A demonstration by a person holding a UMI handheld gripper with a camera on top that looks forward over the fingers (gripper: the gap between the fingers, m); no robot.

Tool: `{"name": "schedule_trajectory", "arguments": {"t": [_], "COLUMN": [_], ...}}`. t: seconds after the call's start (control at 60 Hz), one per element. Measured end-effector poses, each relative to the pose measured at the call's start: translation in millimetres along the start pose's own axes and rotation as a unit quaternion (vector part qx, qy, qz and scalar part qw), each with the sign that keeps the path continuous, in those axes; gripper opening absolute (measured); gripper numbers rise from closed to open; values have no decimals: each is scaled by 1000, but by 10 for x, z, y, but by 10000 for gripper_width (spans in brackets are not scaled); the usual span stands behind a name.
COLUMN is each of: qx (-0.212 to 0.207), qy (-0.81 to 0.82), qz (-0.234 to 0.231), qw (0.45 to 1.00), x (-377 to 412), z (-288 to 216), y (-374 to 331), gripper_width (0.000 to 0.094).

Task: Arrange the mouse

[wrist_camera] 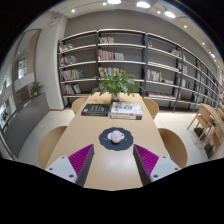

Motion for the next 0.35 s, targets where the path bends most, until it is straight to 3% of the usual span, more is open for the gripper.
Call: {"name": "schedule_trajectory", "arguments": {"t": [0.35], "qx": [-13], "qy": [13], "qz": [-3], "qw": [1000], "x": [29], "z": [84], "y": [-401], "gripper_width": [774]}}
Point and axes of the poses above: the point between the fingertips, and its own axes, seen from behind it with the camera up: x to the left, z down, y forward, the way the camera looks, the point moved 7 cm from there along -y, backward, against the way the camera looks, and after that the axes turned 5 degrees about -z, right-handed, at the moved point
